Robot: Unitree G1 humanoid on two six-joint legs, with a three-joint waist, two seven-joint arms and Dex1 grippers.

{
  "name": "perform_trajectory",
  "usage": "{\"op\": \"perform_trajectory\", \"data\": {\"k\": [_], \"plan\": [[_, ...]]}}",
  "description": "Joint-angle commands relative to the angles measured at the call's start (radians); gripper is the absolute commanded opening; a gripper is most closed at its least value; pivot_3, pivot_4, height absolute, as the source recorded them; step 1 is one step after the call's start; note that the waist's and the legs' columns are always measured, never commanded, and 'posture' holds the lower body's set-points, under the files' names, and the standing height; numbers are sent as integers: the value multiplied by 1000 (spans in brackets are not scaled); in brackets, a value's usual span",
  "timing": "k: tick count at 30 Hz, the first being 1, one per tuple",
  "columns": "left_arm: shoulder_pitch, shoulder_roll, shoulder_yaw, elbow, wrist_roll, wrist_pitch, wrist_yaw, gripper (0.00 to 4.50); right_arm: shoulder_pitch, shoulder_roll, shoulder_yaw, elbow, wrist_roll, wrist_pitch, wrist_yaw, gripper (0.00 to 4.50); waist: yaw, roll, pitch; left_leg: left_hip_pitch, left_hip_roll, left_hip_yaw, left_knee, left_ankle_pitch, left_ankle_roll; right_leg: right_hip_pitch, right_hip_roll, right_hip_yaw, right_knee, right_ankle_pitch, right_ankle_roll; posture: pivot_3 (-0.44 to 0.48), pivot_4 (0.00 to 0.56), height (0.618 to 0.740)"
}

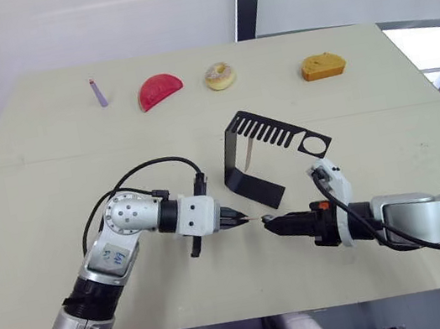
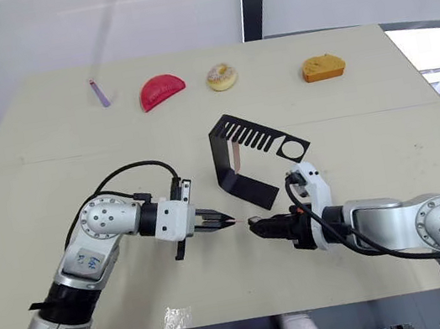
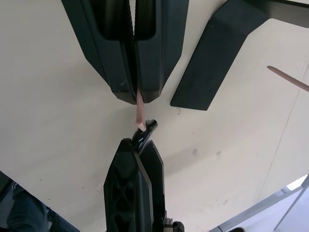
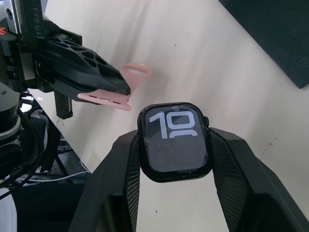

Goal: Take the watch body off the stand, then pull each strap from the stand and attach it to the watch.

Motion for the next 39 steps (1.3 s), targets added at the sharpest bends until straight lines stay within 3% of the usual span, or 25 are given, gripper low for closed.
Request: {"op": "perform_trajectory", "data": {"k": [1,39], "plan": [[-10,-5,2,-13,-7,-5,9,0,-12,-15,-8,-26,25,-5,14,1599,0,0,0,0,0,0,0,0,0,0,0,0,0,0,0,0,150,737],[2,-3,-8,-13,-5,8,5,0,-20,-13,-22,-6,25,-9,21,1599,0,0,0,0,0,0,0,0,0,0,0,0,0,0,0,0,150,737]]}}
